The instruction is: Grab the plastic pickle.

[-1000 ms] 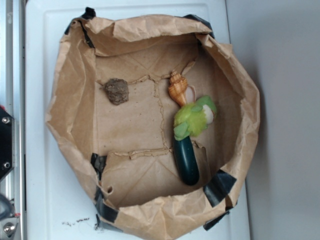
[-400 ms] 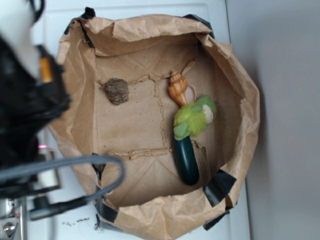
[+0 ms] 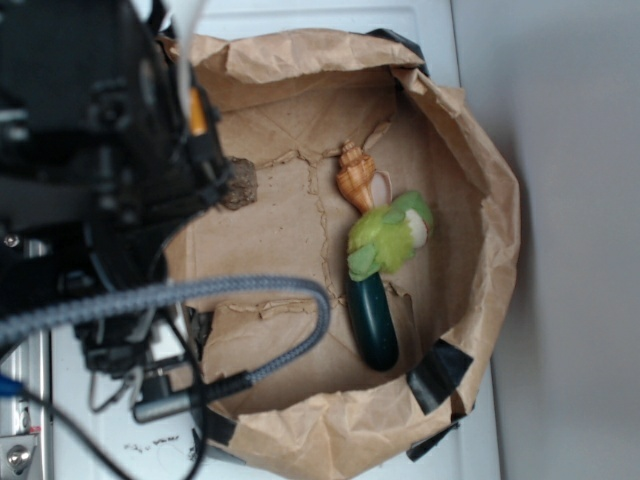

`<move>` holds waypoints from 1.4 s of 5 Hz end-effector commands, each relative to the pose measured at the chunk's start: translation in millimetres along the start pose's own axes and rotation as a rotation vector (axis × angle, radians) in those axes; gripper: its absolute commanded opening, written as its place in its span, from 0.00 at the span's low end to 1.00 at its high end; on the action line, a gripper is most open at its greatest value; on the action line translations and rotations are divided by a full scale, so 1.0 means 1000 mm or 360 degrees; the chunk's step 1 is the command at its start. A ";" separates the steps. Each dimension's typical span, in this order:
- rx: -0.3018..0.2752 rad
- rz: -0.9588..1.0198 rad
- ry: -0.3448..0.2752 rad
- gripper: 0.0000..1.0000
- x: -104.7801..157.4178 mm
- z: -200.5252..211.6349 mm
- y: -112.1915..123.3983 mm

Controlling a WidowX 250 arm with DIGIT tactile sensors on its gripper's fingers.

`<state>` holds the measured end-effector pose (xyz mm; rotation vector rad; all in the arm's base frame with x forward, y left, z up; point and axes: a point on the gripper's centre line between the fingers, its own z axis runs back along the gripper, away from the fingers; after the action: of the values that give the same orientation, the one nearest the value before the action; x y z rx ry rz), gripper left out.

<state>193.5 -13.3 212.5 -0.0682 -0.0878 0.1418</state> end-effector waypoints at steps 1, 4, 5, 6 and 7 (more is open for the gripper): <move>-0.0028 0.0369 -0.0209 1.00 0.017 -0.003 0.007; 0.0158 0.1066 -0.0127 1.00 0.081 -0.082 0.000; 0.0158 0.1066 -0.0127 1.00 0.081 -0.082 0.000; 0.0158 0.1066 -0.0127 1.00 0.081 -0.082 0.000; 0.0158 0.1066 -0.0127 1.00 0.081 -0.082 0.000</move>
<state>277.7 -8.0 124.7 0.0297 -0.1002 0.8215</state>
